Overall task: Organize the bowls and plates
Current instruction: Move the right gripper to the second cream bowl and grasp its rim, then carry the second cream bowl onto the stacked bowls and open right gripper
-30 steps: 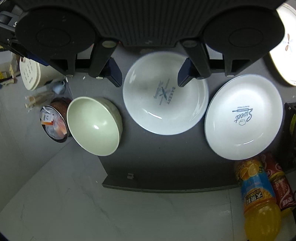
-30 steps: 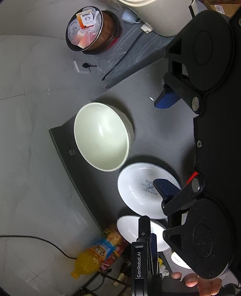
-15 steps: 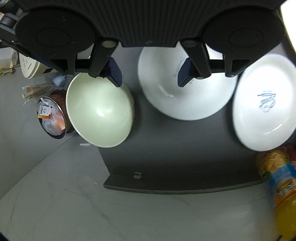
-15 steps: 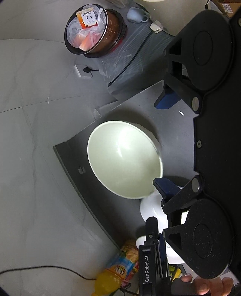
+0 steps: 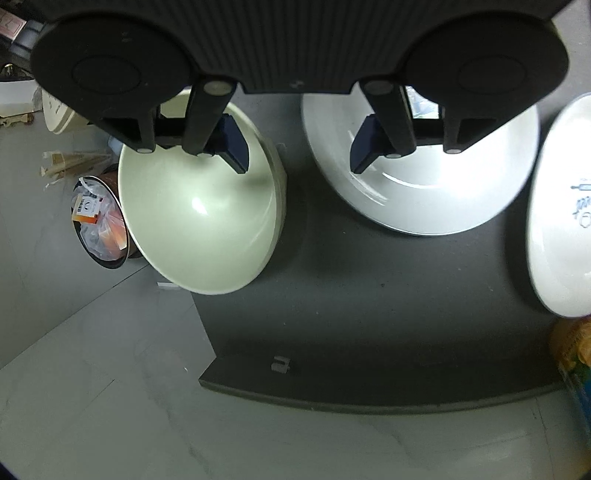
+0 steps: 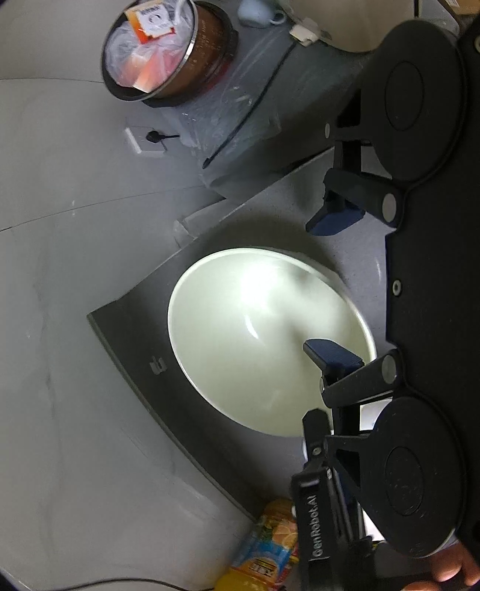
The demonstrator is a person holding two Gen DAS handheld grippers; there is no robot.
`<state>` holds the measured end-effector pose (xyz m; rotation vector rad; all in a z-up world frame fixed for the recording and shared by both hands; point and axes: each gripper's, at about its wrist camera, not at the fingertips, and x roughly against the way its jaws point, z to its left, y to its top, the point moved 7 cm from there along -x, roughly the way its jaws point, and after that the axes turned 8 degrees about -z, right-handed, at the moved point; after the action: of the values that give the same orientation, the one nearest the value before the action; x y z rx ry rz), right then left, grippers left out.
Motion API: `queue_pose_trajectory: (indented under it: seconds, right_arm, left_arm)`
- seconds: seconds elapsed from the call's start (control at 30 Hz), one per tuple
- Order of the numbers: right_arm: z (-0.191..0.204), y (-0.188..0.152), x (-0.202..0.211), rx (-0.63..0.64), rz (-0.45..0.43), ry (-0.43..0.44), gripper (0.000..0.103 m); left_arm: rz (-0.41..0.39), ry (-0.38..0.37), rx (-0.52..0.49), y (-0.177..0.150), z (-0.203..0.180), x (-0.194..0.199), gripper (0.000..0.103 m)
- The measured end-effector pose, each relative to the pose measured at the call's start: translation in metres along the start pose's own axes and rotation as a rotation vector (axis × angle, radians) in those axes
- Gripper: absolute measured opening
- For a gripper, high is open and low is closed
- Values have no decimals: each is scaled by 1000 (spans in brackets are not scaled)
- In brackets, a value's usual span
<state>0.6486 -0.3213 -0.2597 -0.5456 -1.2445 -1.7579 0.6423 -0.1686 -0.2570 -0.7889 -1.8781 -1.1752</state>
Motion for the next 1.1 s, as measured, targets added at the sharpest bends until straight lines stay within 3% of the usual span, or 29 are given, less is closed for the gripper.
queue_pose_trajectory:
  seconds: [0.07,0.2,0.27,0.4,0.67,1.1]
  right_arm:
    - [0,0,-6,-13,8,7,55]
    - [2,-3,-19,-12,27,-13,49]
    - [2,-4,-25,-10,35,-29,47]
    - [-1,-9,-31,-2,47,-62,20]
    - [0,-12,-14,-23,32,-33,20]
    - [21,-17,39,-25,-44,-22,20]
  left_arm:
    - [-6,7,6,1,-2,-5,58]
    - [19,-1,30,0,-2,-16,36]
    - [10,3,22,3,-4,-18,30]
    - [43,6,-23,2,-9,-26,12]
    - [24,8,-55,-2,-12,-12,11]
    - [-27,-45,-102,-5,-16,50,11]
